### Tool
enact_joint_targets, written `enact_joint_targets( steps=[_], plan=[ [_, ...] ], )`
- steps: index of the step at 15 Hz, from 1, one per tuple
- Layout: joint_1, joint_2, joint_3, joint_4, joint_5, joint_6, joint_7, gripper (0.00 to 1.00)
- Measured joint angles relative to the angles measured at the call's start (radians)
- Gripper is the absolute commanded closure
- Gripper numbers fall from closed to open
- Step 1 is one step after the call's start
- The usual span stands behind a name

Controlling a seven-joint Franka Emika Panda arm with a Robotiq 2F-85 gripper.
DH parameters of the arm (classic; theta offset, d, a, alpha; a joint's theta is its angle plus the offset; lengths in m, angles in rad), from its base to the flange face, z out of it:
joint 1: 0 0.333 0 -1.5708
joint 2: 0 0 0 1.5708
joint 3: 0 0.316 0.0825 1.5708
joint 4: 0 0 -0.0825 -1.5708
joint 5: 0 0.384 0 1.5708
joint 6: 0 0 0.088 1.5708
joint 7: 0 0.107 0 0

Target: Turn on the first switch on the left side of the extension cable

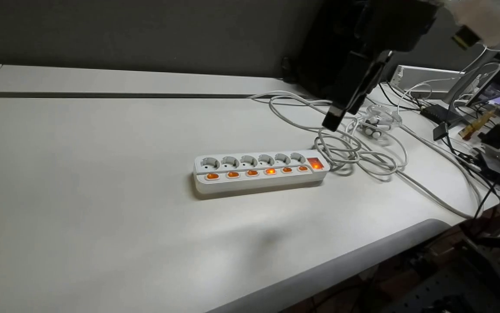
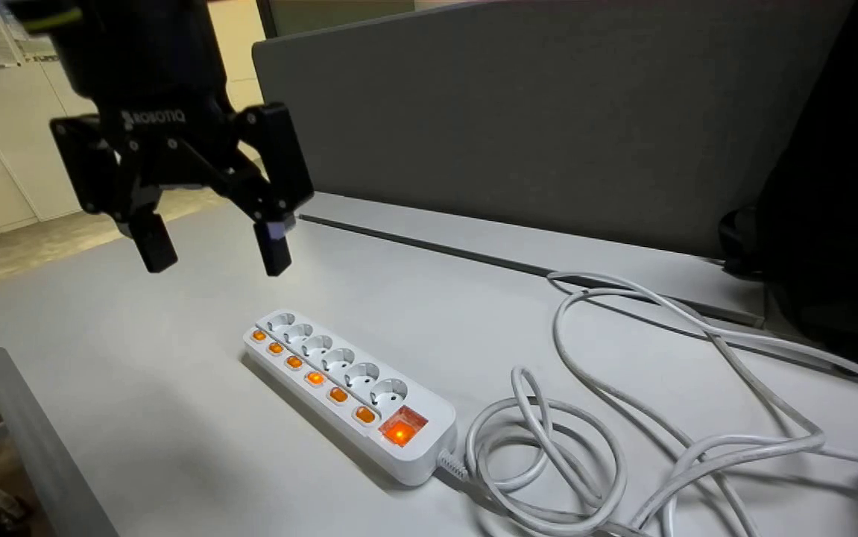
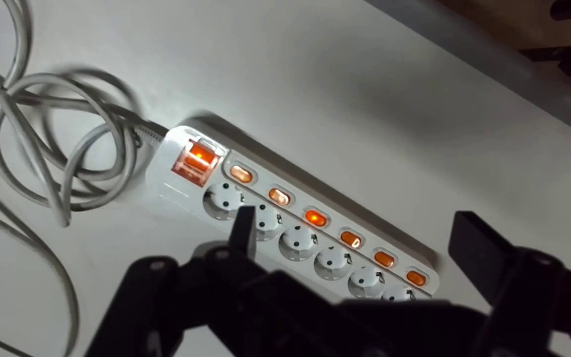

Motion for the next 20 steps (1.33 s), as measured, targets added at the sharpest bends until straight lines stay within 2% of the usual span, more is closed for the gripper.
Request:
enact_joint_targets(
  steps=[5,8,13,20],
  plan=[
    [0.037,0.137,0.091,-0.016,0.001,0.197,0.116,0.0],
    [0.044,0.226,0.14,0.0,-0.008,0.263,0.202,0.0],
    [0.044,0.344,0.164,0.077,-0.009,0.275,0.262,0.0],
    [0.044,0.349,0.164,0.084,-0.009,0.275,0.265,0.0]
  ],
)
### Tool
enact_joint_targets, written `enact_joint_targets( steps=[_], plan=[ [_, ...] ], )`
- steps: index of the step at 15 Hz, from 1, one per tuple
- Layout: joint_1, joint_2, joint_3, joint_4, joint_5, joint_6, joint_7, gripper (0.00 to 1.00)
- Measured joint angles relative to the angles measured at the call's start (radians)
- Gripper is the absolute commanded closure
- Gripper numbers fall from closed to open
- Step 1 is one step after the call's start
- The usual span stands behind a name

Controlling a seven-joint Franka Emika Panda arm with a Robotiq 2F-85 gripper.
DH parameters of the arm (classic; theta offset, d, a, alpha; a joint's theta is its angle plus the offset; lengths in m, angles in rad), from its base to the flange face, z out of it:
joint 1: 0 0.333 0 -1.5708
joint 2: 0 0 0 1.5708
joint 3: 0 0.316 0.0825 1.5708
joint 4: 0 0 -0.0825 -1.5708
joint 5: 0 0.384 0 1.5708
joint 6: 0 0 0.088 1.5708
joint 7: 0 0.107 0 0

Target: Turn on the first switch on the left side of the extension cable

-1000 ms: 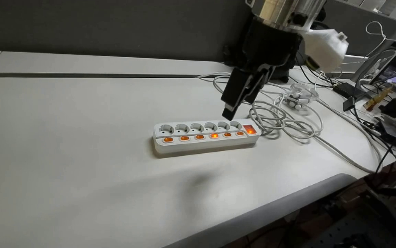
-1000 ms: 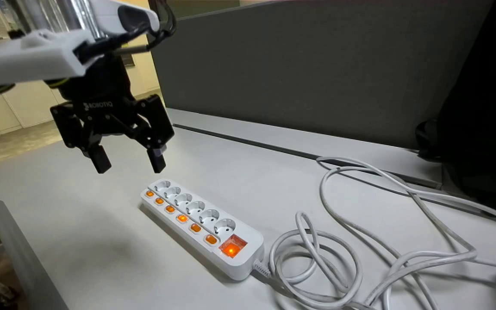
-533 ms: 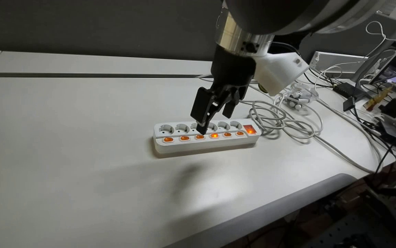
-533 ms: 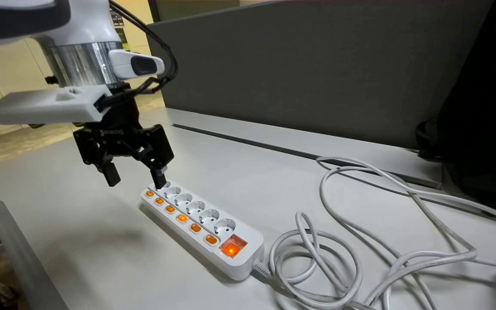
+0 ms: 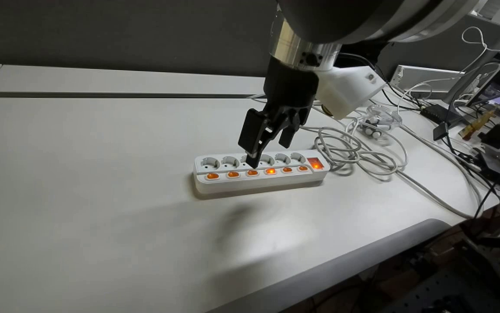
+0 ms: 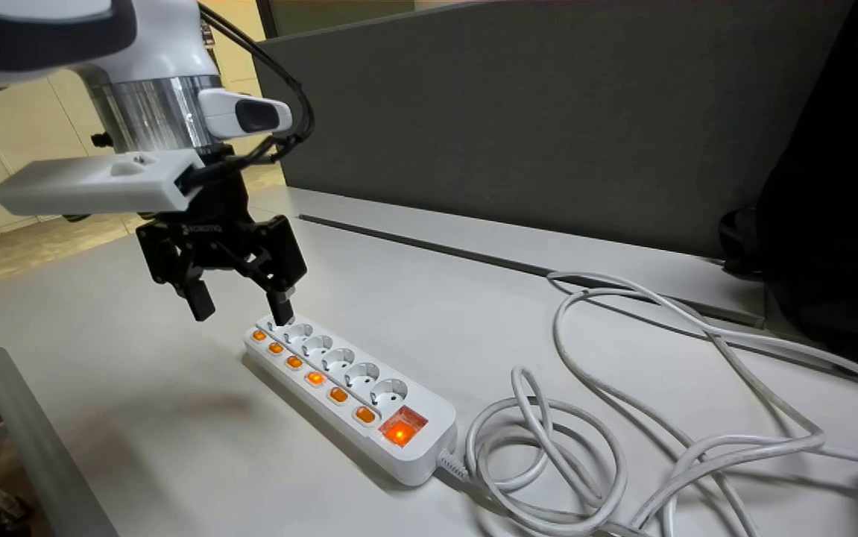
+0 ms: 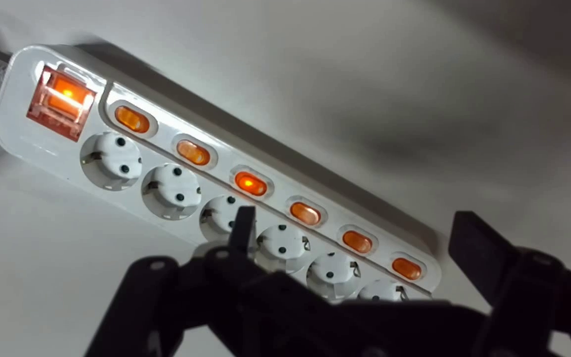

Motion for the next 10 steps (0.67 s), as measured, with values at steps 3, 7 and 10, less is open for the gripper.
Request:
enact_joint_targets(
  steps=[3,7,10],
  plan=[
    [-0.001,0.0,0.001,0.0,0.002,0.0,-0.003,0.0],
    [0.002,0.013,0.021,0.004,-0.001,0.03,-0.007,0.25],
    [0.021,0.045,0.049,0.03,-0.027,0.085,-0.001,0.4]
  ],
)
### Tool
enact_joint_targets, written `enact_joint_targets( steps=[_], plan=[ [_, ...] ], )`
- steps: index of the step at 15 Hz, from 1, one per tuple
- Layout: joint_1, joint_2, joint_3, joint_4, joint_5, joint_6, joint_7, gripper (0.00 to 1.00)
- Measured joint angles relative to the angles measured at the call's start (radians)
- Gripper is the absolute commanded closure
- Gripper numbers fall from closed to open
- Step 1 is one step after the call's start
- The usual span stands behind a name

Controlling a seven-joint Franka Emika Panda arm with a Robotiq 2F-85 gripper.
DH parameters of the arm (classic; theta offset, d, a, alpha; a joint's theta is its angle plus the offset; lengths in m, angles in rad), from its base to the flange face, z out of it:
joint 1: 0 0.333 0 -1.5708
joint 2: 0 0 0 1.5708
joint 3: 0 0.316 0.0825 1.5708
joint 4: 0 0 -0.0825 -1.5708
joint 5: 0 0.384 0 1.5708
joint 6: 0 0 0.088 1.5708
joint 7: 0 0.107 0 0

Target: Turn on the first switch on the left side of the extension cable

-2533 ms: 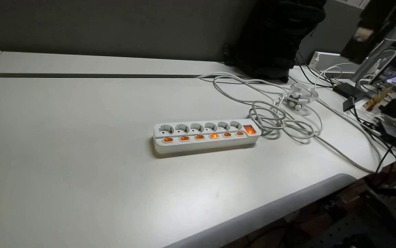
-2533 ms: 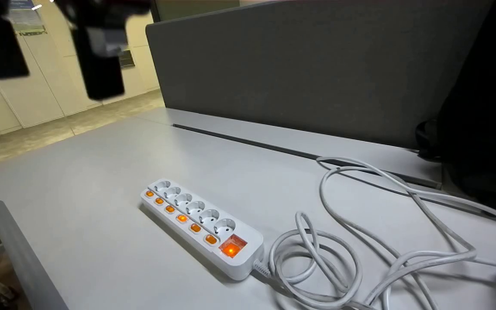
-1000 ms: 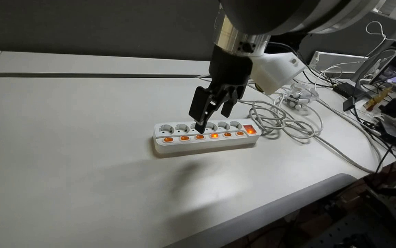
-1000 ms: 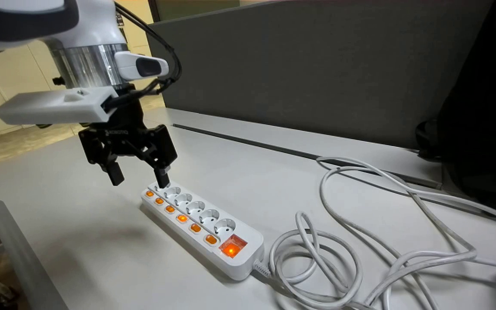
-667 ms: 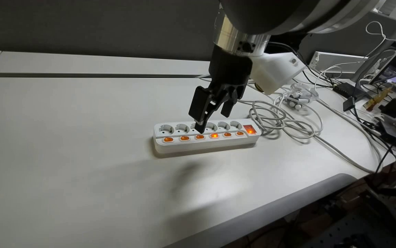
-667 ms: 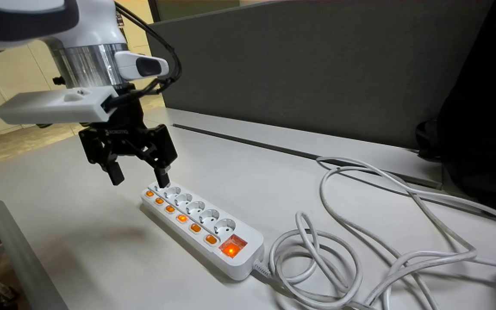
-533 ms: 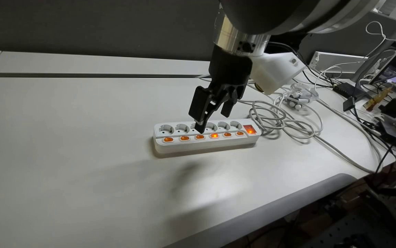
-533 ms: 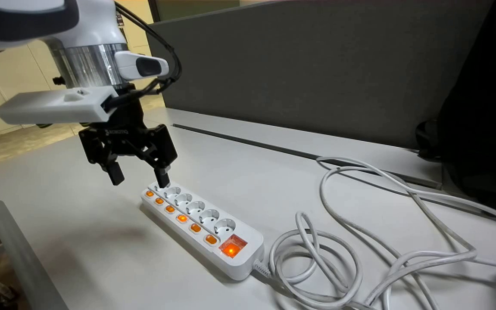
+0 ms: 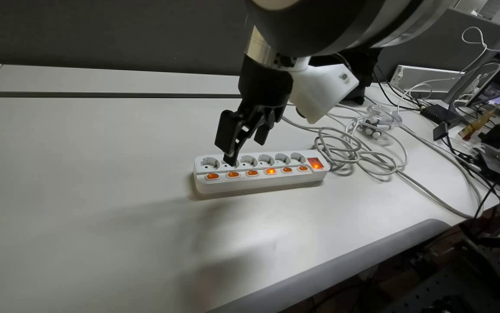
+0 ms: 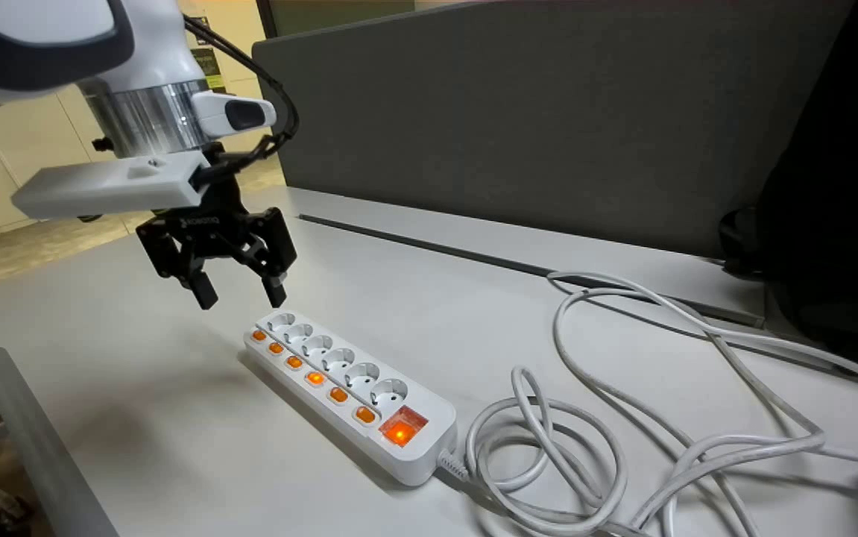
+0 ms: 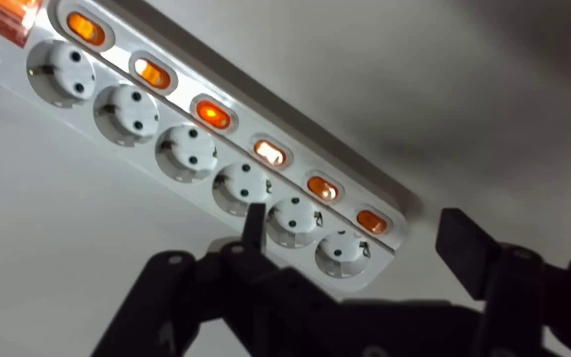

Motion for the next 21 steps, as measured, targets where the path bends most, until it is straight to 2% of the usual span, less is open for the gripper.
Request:
enact_joint_targets(
  steps=[8,14,21],
  plan=[
    [0.052,0.093,-0.01,0.075,-0.143,0.062,0.113,0.98],
    [0.065,0.152,-0.01,0.1,-0.145,0.081,0.124,1.0],
    [0.118,0.162,-0.034,0.098,-0.169,0.103,0.168,1.0]
  ],
)
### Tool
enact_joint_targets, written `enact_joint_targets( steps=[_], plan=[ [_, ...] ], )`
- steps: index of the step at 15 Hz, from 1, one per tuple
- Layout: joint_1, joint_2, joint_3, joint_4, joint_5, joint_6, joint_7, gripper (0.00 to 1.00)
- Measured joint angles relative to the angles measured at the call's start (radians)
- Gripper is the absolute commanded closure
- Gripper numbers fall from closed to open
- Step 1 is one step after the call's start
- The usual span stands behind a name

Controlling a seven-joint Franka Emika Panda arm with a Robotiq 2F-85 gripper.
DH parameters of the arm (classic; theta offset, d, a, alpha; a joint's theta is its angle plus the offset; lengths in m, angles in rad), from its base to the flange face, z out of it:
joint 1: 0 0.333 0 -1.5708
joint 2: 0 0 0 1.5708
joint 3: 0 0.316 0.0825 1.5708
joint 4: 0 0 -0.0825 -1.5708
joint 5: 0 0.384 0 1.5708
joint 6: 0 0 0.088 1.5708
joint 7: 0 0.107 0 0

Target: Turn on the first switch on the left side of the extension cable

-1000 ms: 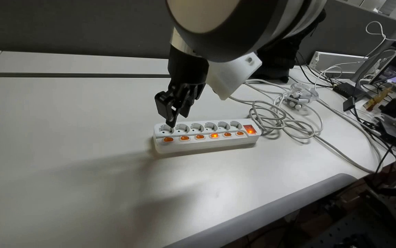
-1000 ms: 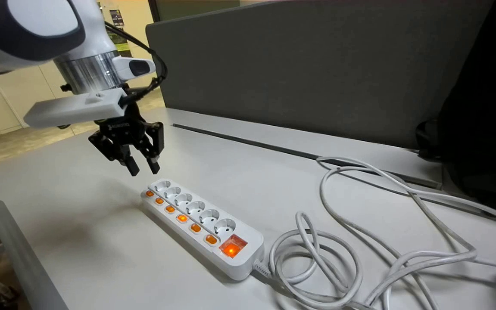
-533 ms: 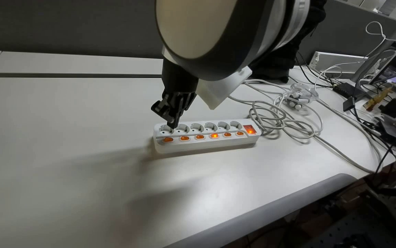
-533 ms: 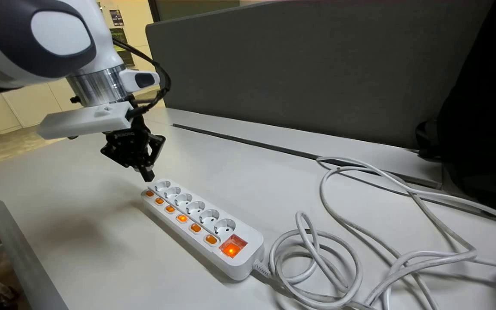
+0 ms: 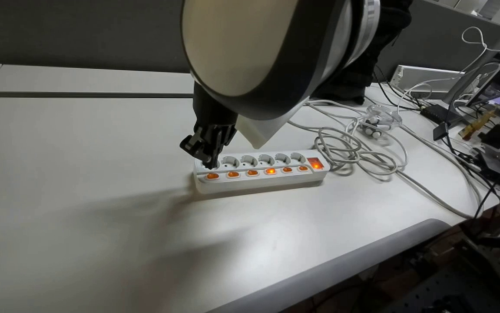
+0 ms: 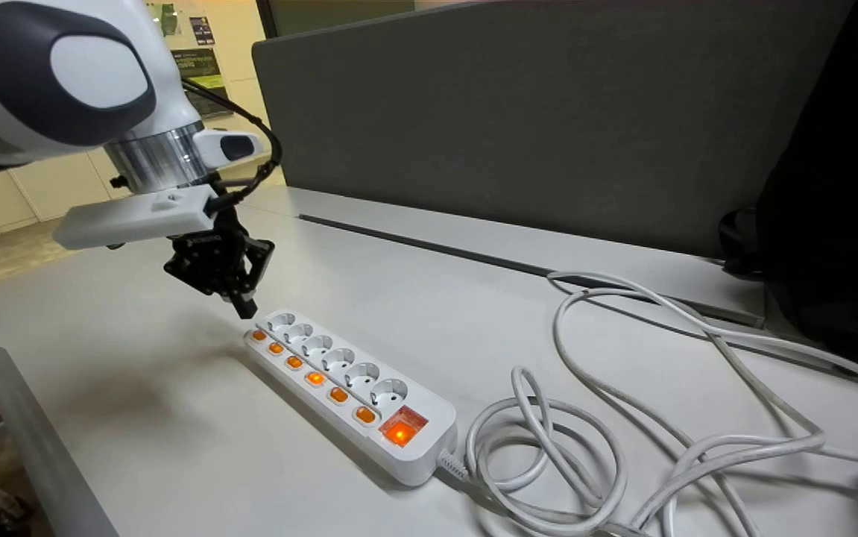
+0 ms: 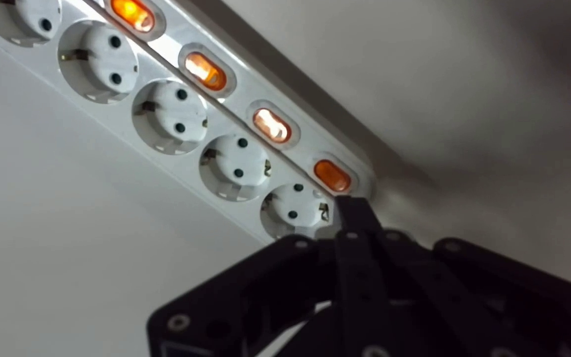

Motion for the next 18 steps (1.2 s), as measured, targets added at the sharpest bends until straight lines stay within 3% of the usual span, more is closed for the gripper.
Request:
enact_joint_targets(
  steps=[9,18],
  plan=[
    [0.045,0.009,-0.066,-0.004,-0.037,0.035,0.062,1.0],
    [0.068,0.03,-0.078,-0.004,-0.039,0.035,0.079,1.0]
  ],
)
